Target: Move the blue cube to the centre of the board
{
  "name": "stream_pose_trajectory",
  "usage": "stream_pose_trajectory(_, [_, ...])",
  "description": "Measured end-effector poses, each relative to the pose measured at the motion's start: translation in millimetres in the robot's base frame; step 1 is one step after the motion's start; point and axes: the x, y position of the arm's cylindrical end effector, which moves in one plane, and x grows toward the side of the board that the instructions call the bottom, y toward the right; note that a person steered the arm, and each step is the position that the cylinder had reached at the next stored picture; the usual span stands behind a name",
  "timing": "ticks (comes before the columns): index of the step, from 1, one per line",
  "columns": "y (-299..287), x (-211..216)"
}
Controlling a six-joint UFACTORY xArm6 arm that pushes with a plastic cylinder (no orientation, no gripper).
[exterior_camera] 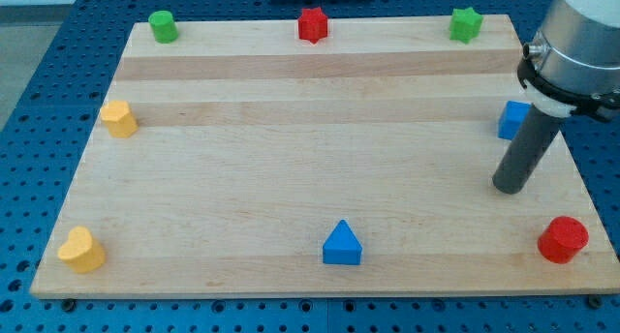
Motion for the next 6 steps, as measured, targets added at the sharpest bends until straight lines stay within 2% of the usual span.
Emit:
stream_pose_trajectory(1, [7.4, -11.5])
stream_pose_trajectory(3, [66.9, -28.2])
stream_pose_trajectory(4, [83.8, -50.8])
stream_pose_trajectory(5, [81.2, -75.8])
stream_pose_trajectory(6, [60.7, -82.3])
